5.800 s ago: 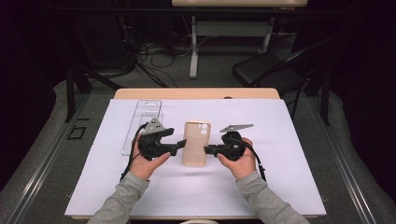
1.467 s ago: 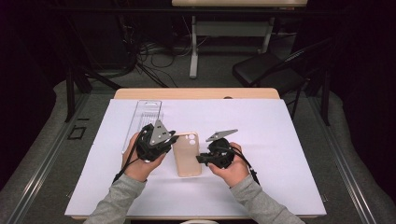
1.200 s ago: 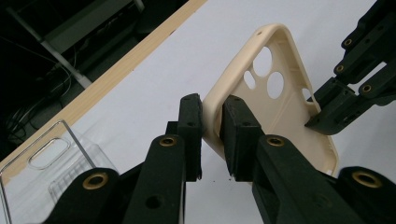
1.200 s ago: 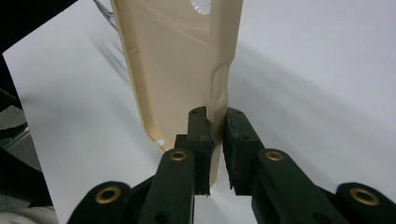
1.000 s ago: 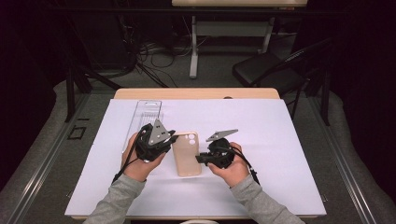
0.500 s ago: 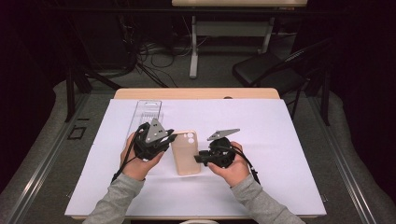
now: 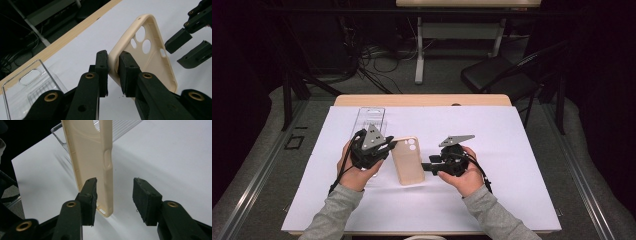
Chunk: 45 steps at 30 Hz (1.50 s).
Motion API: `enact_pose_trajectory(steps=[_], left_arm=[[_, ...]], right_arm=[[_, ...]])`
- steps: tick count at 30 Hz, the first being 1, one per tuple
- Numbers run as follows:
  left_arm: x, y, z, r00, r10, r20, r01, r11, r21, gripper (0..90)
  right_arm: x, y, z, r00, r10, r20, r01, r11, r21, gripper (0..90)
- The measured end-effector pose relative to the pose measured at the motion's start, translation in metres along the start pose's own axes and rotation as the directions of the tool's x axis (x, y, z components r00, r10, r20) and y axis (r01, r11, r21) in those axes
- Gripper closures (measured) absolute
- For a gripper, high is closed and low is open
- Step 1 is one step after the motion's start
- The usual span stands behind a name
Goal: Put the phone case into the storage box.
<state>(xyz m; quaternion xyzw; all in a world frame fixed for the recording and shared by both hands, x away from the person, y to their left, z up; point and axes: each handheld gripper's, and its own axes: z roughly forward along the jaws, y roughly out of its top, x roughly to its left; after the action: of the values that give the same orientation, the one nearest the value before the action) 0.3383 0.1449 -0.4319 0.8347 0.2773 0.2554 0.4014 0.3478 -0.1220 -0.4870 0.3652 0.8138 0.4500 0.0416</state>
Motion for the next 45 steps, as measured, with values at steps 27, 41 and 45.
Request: enact_pose_trajectory(steps=[27, 41, 45], left_arm=[[0.023, -0.006, -0.012, 0.9962, -0.078, -0.038, 0.078, 0.9969, -0.006, 78.3], [0.038, -0.007, -0.012, 0.9968, -0.077, -0.022, 0.077, 0.9969, -0.017, 78.4], [0.042, -0.007, -0.01, 0.9965, -0.084, -0.008, 0.083, 0.9963, -0.019, 78.4]], right_arm=[[-0.015, -0.003, 0.0, 0.9932, -0.069, 0.094, 0.064, 0.996, 0.056, 50.8], [-0.019, -0.005, -0.008, 0.9894, -0.085, 0.118, 0.082, 0.996, 0.028, 51.9], [-0.021, -0.007, -0.012, 0.9867, -0.088, 0.136, 0.085, 0.996, 0.028, 52.1]])
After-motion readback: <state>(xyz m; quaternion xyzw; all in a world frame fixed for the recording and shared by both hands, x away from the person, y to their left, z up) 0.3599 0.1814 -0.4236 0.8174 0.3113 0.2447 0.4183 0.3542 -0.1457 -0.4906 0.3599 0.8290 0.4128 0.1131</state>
